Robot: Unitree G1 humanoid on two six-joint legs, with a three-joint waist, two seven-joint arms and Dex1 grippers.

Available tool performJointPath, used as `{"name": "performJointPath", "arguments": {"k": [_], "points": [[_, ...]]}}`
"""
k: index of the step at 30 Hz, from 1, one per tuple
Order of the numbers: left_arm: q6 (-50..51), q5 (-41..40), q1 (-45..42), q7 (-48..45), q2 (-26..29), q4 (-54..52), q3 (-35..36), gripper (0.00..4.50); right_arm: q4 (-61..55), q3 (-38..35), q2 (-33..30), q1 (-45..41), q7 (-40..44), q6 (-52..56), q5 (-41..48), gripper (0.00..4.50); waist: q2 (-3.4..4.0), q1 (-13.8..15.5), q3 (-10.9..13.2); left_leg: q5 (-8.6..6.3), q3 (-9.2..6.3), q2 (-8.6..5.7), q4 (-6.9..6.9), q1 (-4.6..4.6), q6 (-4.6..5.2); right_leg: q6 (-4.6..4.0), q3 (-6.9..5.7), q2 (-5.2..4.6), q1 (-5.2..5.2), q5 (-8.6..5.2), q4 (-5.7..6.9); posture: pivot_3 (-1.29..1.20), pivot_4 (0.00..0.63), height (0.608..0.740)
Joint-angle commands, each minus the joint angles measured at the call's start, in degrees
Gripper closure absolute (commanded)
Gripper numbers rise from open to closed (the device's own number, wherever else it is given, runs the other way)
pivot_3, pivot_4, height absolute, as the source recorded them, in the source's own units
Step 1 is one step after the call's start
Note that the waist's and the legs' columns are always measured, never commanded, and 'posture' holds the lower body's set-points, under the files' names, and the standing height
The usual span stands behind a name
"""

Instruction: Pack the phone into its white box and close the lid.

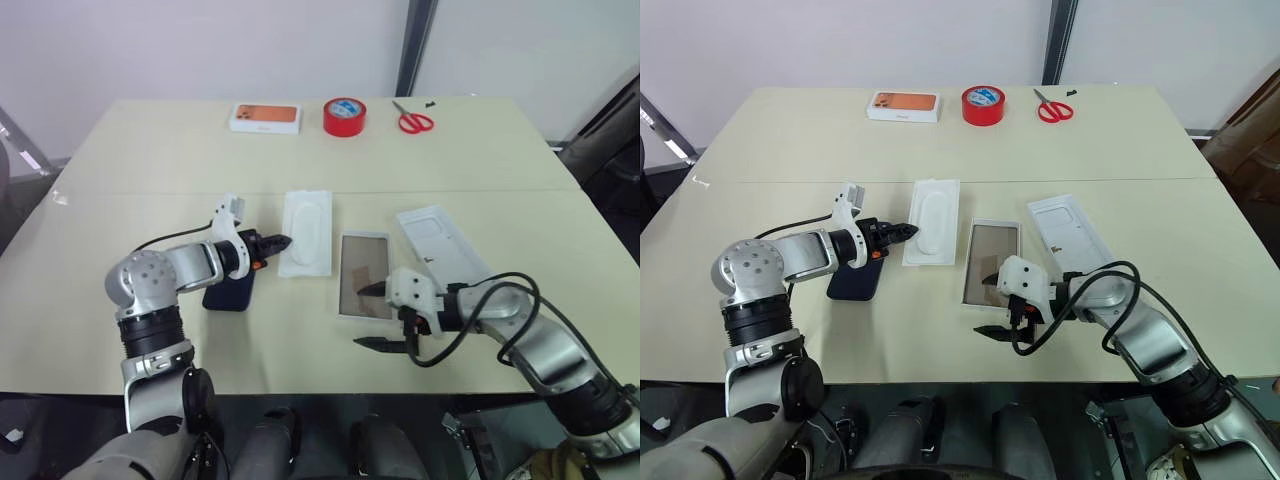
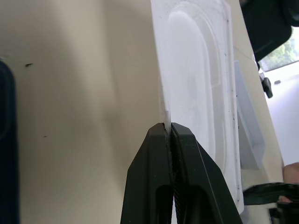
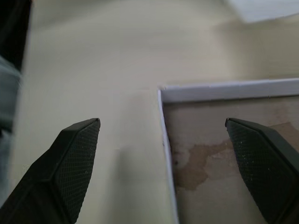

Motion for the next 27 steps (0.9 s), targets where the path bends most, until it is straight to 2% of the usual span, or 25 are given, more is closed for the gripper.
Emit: {"name": "performJointPath", "arguments": {"k": [1,3,7,8,18,21,24,27], "points": [[-0.25,-0.9,-0.28,0.97,-0.46,-2.88,1.47,4.5,1.68,1.2,0.43,-1.62,1.55,-2.88,-2.17,1.38,-0.03,0.01,0.02,0.0,0.0,0.0,0.0,0.0,0.0,0.0,0.0,0.0,0.0,0.0,0.0,0.0,0.15,0.734],[-0.48,-0.82,-0.18,1.69,-1.1,-3.53,1.71,4.5,3.85,1.56,0.58,-2.82,2.25,-4.67,-3.57,2.28,-0.05,0.0,0.03,0.0,0.0,0.0,0.02,-0.01,-0.01,0.0,0.0,0.0,0.0,0.0,0.0,0.0,0.15,0.734],[-0.9,-0.62,-0.23,2.6,-2.49,-4.79,1.15,4.5,7.81,2.28,2.81,-6.02,2.59,-7.45,-5.51,4.39,-0.07,-0.02,0.04,0.01,0.0,0.0,0.03,0.0,-0.01,0.01,-0.01,0.01,0.01,0.01,0.01,0.0,0.15,0.734],[-1.21,-0.41,-0.12,2.65,-2.6,-5.07,0.73,4.5,8.43,2.34,3.47,-6.71,2.66,-7.94,-5.76,4.46,-0.07,-0.03,0.04,0.01,0.0,0.0,0.03,0.0,-0.01,0.01,-0.01,0.01,0.0,0.01,0.01,0.0,0.15,0.734],[-1.74,-0.46,-1.85,4.28,-5.91,-4.51,0.36,4.5,17.63,3.47,11.52,-13.8,1.58,-13.3,-9.53,4.46,-0.08,-0.02,0.05,0.03,0.0,-0.01,0.05,0.0,-0.05,0.01,-0.01,0.01,-0.01,0.01,0.02,0.0,0.15,0.734],[-1.98,-0.07,-1.1,4.35,-6.02,-4.99,-0.73,4.5,17.6,3.24,11.13,-13.23,2.65,-15.51,-9.94,3.53,-0.08,-0.04,0.05,0.03,0.0,-0.01,0.05,-0.01,-0.05,0.02,-0.01,0.01,0.0,0.01,0.02,0.0,0.15,0.734],[-1.94,-0.12,-0.43,4.57,-6.32,-5.55,-1.19,4.5,15.08,1.42,9.82,-11.56,1.73,-15.26,-10.02,2.07,-0.08,-0.06,0.05,0.03,0.0,-0.01,0.04,-0.01,-0.05,0.02,-0.02,0.01,-0.01,0.01,0.02,0.0,0.15,0.734],[-1.88,-0.01,0.22,4.64,-6.52,-6.36,-2.05,4.5,10.65,-1.91,6.99,-8.94,2.28,-12.38,-7.86,2.07,-0.08,-0.01,0.05,0.03,0.0,-0.01,0.04,-0.01,-0.05,0.02,0.0,0.01,-0.01,0.01,0.02,0.0,0.15,0.734]]}}
